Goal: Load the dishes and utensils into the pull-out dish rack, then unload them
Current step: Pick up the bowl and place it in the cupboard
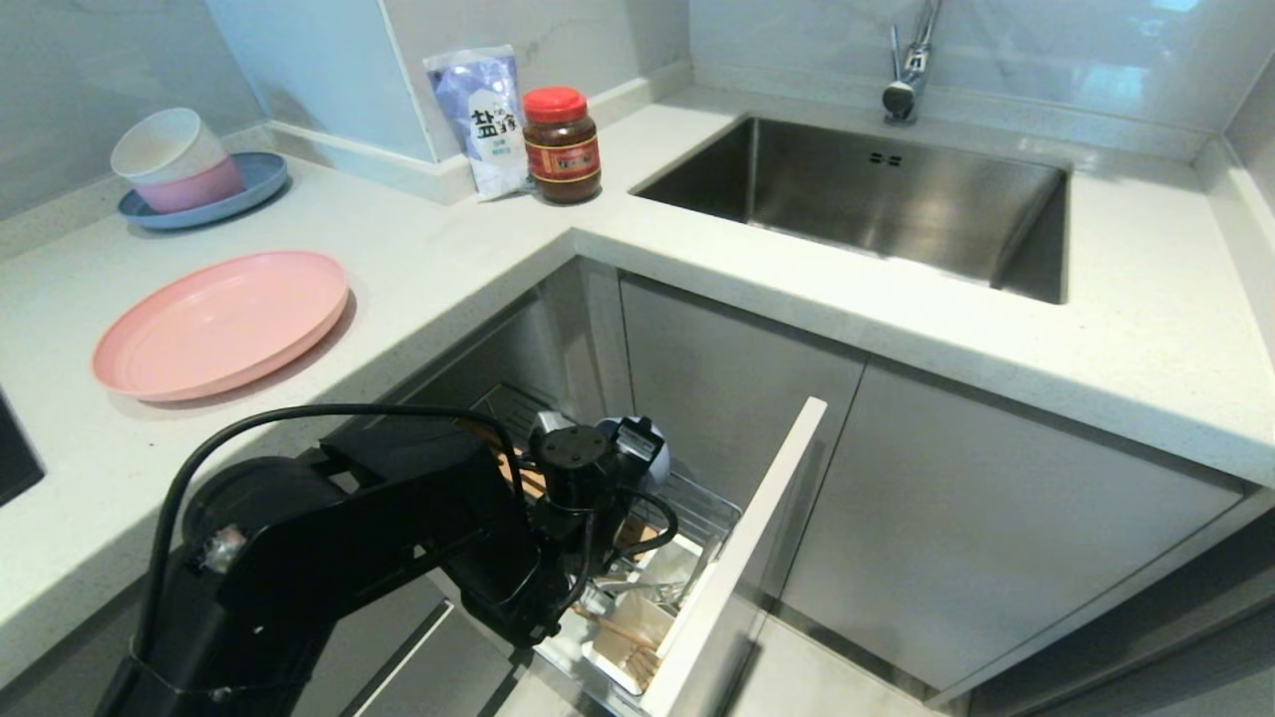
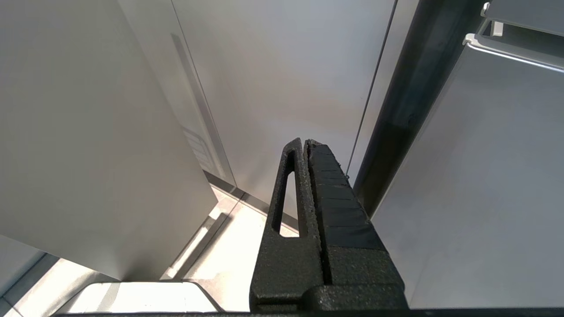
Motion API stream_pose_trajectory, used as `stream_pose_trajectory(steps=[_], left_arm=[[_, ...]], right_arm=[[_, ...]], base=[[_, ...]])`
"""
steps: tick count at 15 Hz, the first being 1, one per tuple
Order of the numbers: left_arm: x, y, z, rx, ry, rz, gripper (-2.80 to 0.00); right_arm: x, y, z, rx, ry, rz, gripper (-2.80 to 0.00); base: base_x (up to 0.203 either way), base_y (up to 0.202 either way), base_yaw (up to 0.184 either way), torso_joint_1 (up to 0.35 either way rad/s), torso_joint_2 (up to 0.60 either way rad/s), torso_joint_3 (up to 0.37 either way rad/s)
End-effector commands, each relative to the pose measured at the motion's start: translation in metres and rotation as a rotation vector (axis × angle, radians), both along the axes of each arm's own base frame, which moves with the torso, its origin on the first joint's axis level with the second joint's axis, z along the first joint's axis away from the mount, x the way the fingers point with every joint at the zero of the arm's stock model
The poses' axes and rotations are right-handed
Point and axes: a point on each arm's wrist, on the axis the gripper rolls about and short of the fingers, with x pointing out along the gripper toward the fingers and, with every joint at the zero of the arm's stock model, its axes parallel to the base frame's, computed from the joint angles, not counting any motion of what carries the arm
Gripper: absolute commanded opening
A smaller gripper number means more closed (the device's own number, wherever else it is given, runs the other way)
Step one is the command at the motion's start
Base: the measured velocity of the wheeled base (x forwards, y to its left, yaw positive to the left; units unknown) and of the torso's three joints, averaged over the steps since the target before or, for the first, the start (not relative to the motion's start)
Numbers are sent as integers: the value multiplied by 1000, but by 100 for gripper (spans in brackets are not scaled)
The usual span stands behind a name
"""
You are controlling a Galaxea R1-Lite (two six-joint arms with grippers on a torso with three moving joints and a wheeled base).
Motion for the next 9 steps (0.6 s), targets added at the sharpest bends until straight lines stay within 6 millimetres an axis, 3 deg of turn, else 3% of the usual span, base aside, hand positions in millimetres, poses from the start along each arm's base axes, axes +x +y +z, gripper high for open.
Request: stream_pose_trajectory(steps=[1,4,9], left_arm=[[-1,0,9,-38,-54,4,-280],[-6,3,31,-84,-124,4,-280],[-7,3,23,-80,-104,1,-280]], right_arm=[[0,0,0,0,-4,0,-280],[0,0,0,0,-3,0,-280],[0,0,0,0,-4,0,-280]], base=[[0,0,0,0,0,0],[0,0,0,0,0,0],[0,0,0,0,0,0]])
